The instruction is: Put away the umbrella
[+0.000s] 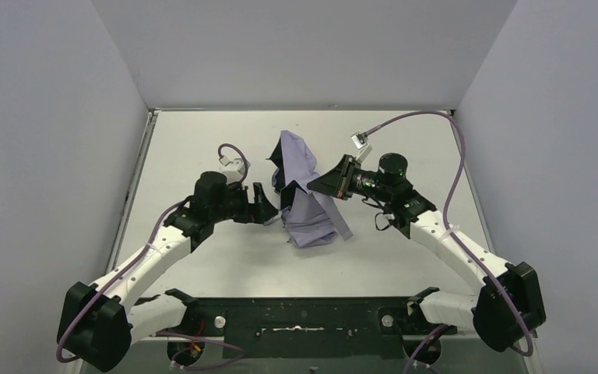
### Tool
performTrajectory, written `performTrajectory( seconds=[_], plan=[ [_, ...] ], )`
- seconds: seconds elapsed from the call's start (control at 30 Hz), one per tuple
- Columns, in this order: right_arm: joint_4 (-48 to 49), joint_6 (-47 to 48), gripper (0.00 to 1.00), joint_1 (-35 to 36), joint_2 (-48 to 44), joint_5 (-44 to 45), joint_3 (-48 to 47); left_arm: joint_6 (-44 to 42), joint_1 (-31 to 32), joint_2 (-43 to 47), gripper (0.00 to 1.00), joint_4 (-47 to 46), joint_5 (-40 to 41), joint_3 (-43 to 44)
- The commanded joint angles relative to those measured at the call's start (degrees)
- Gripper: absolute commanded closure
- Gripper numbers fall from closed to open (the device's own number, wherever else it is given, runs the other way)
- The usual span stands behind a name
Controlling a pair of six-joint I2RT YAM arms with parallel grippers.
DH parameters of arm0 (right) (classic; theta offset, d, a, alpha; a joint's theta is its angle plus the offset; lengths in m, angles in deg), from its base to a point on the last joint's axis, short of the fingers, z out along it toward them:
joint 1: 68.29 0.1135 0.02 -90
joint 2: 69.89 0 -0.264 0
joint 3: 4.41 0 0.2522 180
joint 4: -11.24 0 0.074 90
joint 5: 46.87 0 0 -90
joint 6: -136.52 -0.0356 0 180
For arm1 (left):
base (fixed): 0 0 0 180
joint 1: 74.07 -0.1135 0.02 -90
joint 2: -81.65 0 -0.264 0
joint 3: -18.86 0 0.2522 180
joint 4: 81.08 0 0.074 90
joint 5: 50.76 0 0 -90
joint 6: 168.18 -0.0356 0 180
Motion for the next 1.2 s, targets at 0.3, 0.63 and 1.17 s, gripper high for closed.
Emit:
performTrajectory(
  seconds=[0.3,0.63,1.17],
  plan=[
    [7.7,-6.2,1.0,1.1,13.2,8.8,-14.2,3.3,1.2,6.1,0.2,-11.0,-4.4,-7.2],
    [7.4,-7.3,1.0,0.7,22.2,14.9,-21.8,1.8,7.1,2.2,0.12,-16.9,-1.3,-7.9],
    [10.5,-12.8,1.0,0.4,27.7,16.9,-25.9,6.2,11.2,-9.7,0.28,-29.0,2.7,-10.8]
  ],
)
